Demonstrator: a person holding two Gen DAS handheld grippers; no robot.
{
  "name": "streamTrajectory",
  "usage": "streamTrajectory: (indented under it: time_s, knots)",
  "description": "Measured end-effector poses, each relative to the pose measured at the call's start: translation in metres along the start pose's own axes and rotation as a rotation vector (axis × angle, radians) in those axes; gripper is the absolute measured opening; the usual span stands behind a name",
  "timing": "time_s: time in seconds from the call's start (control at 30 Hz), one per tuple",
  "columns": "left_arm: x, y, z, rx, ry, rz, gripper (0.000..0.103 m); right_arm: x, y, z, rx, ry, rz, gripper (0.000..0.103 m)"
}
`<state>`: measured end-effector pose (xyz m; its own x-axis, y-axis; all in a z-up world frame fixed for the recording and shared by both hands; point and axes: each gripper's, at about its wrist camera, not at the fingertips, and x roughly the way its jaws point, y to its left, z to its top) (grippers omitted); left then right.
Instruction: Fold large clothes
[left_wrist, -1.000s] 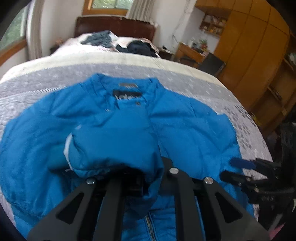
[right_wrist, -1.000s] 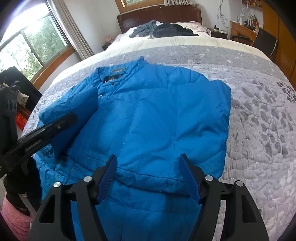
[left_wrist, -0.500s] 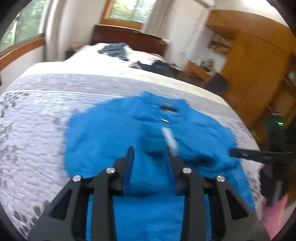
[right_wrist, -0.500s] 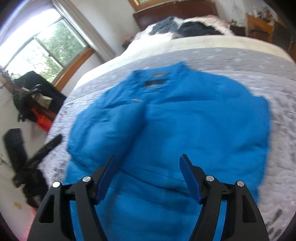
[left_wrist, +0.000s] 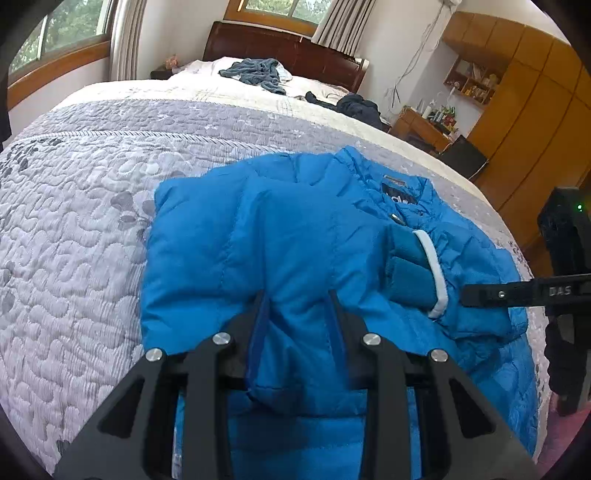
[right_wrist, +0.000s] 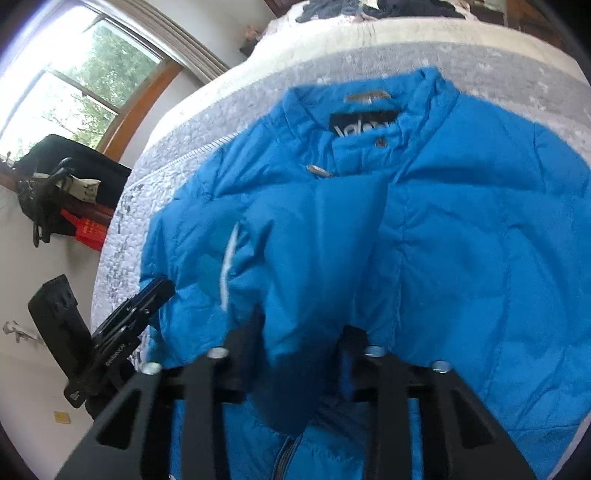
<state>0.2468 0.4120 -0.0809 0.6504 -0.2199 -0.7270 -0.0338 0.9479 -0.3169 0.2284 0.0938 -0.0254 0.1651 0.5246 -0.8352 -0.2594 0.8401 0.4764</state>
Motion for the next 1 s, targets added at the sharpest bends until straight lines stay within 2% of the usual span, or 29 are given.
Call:
streamTrajectory:
  time_s: [0.17, 0.23, 0.33, 0.4, 0.53, 0.57, 0.67, 0.73, 0.8, 0.87, 1.0]
  knots:
    - [-0.034, -0.033, 0.006, 0.069, -0.099, -0.026, 0.031, -0.043, 0.0, 0.006, -0.027, -0.108, 0.009, 0.024]
    - [-0.026, -0.043, 0.008, 0.085, -0.081, -0.032, 0.032, -0.043, -0.009, 0.009, -0.009, -0.106, -0.008, 0.024]
    - [0.005, -0.045, 0.005, 0.065, -0.006, -0.022, 0.032, -0.027, -0.026, 0.008, 0.022, -0.077, -0.069, 0.025]
    - [0.023, -0.038, 0.002, 0.055, 0.029, -0.003, 0.031, -0.015, -0.041, 0.005, 0.05, -0.052, -0.068, 0.029]
    - [0.023, -0.032, 0.001, 0.052, 0.024, -0.024, 0.031, -0.013, -0.048, 0.0, 0.058, -0.049, -0.073, 0.041]
    - [0.019, -0.029, 0.0, 0.042, 0.023, -0.03, 0.031, -0.019, -0.044, -0.001, 0.043, -0.06, -0.118, 0.049]
    - [0.01, -0.027, 0.001, 0.033, 0.012, -0.019, 0.034, -0.043, -0.022, -0.005, -0.028, -0.132, -0.245, 0.053]
    - [0.006, -0.027, 0.002, 0.032, 0.001, 0.007, 0.042, -0.057, -0.005, -0.007, -0.077, -0.181, -0.302, 0.059]
    - [0.001, -0.03, 0.003, 0.043, -0.015, 0.03, 0.043, -0.062, 0.014, -0.006, -0.134, -0.201, -0.321, 0.064]
    - [0.003, -0.03, 0.002, 0.055, -0.013, 0.052, 0.045, -0.05, 0.037, -0.005, -0.211, -0.177, -0.345, 0.07]
    - [0.006, -0.026, 0.002, 0.061, -0.008, 0.067, 0.045, -0.005, 0.057, 0.001, -0.279, -0.098, -0.419, 0.071]
